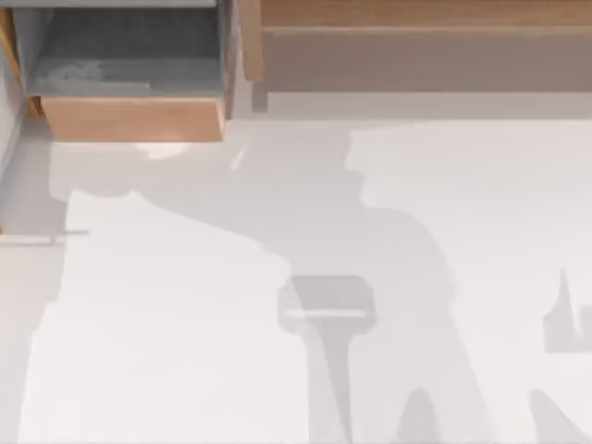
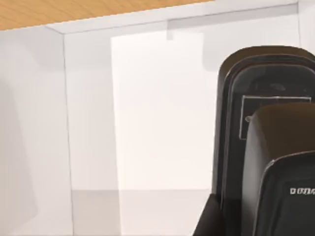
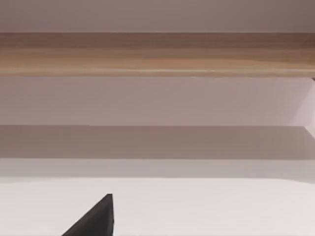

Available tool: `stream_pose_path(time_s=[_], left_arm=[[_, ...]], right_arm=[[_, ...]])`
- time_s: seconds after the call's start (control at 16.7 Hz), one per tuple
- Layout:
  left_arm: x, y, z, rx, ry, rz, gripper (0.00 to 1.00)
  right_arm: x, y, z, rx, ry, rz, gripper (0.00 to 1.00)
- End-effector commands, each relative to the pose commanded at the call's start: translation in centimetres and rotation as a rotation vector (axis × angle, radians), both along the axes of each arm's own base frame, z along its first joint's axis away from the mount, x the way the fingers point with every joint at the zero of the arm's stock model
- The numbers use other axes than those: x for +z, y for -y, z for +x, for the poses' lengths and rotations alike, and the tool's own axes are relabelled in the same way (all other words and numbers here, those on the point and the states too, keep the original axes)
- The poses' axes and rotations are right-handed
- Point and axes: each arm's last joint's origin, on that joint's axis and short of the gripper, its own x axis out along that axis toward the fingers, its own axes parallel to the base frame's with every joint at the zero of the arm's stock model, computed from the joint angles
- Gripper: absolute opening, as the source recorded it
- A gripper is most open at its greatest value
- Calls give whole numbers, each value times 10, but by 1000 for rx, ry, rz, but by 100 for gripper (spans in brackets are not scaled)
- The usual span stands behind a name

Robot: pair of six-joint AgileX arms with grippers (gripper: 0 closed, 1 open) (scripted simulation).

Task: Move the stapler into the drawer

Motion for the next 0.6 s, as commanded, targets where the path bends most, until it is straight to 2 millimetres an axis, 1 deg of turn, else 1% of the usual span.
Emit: stream_pose_path(time_s=[0.12, 0.18, 0.3, 0.36, 0.48, 0.6], left_arm=[[-32, -37, 8, 54, -82, -17, 0], [-48, -53, 11, 75, -120, -33, 0], [-78, -74, 16, 103, -181, -73, 0], [-91, -80, 18, 108, -207, -95, 0], [-111, -83, 21, 105, -258, -138, 0], [-121, -82, 20, 102, -304, -172, 0]], right_arm=[[0, 0, 0, 0, 0, 0, 100], [0, 0, 0, 0, 0, 0, 100], [0, 0, 0, 0, 0, 0, 100], [0, 0, 0, 0, 0, 0, 100], [0, 0, 0, 0, 0, 0, 100], [0, 0, 0, 0, 0, 0, 100]])
